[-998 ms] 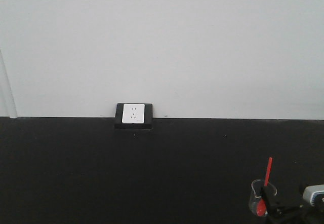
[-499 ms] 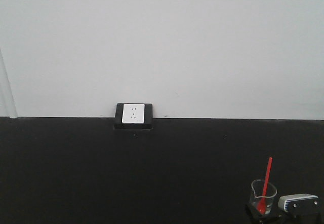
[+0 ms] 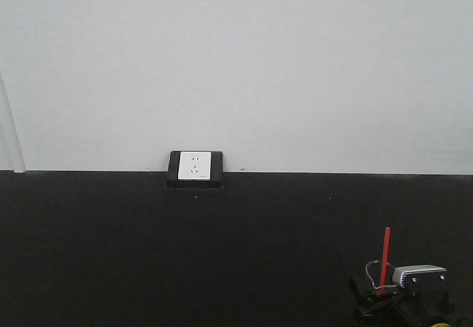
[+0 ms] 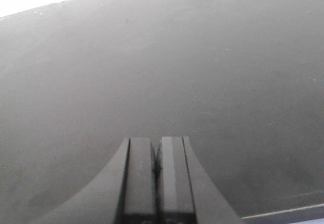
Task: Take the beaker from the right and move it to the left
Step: 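Close the right gripper on the beaker and lift it off the bench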
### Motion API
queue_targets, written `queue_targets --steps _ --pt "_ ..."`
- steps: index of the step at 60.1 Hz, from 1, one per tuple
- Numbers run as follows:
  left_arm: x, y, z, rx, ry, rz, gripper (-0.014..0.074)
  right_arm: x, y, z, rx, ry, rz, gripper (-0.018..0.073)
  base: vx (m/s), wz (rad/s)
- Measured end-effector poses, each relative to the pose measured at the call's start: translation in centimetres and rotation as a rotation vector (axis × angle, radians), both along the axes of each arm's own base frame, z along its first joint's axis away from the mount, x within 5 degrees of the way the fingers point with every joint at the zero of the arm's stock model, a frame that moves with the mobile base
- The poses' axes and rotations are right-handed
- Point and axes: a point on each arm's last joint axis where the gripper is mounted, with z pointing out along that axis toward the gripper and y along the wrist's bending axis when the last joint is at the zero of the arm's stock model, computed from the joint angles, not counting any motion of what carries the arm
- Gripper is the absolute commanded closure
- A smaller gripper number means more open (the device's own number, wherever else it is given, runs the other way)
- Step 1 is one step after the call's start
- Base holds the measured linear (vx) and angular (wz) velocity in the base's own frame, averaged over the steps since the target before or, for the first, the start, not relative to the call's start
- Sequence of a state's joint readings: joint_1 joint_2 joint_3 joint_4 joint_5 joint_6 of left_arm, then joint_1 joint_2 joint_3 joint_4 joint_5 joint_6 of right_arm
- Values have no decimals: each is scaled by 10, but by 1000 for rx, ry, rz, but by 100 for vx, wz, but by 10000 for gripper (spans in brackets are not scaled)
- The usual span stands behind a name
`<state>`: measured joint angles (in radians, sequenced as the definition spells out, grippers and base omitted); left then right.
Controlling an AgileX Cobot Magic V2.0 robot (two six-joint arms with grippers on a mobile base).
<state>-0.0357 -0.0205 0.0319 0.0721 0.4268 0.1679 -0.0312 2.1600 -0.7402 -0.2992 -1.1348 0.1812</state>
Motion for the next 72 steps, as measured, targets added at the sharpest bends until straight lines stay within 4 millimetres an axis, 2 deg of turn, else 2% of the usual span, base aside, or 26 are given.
queue_targets --steps 5,11,19,22,34,45,48,58,66,72 --pt "0 0 0 0 0 0 603 6 0 -1 12 -7 -3 12 0 0" --pt "0 0 0 0 0 0 603 12 0 -2 18 -18 -4 138 0 0" --pt "0 0 0 0 0 0 603 15 -1 -2 18 -25 -5 428 0 0" --pt "0 0 0 0 0 0 603 15 -1 -2 19 -25 -6 568 0 0" --pt "0 0 0 0 0 0 603 15 1 6 3 -24 13 564 0 0" --pt "0 0 0 0 0 0 603 14 1 46 -57 24 34 564 0 0" --pt "0 0 0 0 0 0 603 11 0 69 -54 26 22 564 0 0" --pt "0 0 0 0 0 0 603 -6 -2 124 -67 68 -8 564 0 0" --pt "0 0 0 0 0 0 603 -30 0 166 -98 98 -27 564 0 0" --pt "0 0 0 0 0 0 603 -55 6 202 -110 67 -32 564 0 0"
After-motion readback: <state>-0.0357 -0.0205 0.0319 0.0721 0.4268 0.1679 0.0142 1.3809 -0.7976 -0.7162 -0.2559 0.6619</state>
